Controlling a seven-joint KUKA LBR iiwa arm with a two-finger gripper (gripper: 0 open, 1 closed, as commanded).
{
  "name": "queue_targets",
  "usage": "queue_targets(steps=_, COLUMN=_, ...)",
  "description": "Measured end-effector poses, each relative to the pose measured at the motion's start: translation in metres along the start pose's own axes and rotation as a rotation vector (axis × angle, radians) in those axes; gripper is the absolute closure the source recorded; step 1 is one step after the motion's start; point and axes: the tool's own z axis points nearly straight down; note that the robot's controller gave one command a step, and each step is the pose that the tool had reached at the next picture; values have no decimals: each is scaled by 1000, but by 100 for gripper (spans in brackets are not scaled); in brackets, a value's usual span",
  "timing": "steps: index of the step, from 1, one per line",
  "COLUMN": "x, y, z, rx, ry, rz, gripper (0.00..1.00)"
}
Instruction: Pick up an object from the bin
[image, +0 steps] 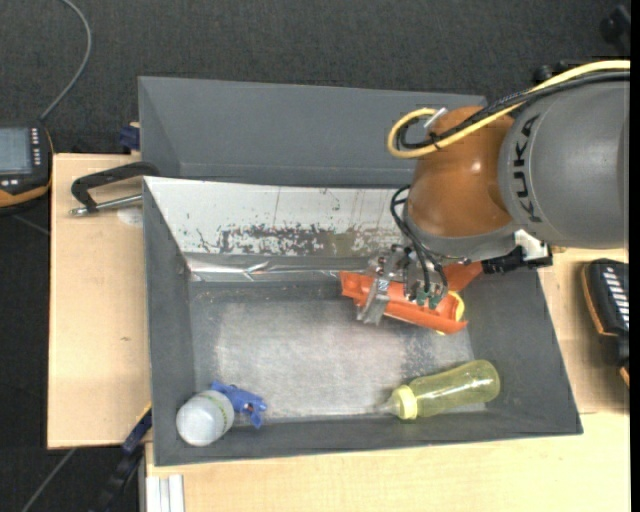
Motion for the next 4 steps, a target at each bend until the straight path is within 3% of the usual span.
queue_targets(steps=1, x=6, y=-2, z=-28, rx=4, ry=19, rz=-2, gripper=100)
queue_targets(steps=2, x=-11, y=4, z=-5, rx=-3, ry=-6, rz=19, gripper=100)
queue_targets(steps=3, x=-4, y=1, z=-26, rx=3, ry=17, rz=5, gripper=100)
queue_targets(steps=4, x=-19, y=-1, z=-8, rx=-4, ry=-11, rz=13, gripper=100)
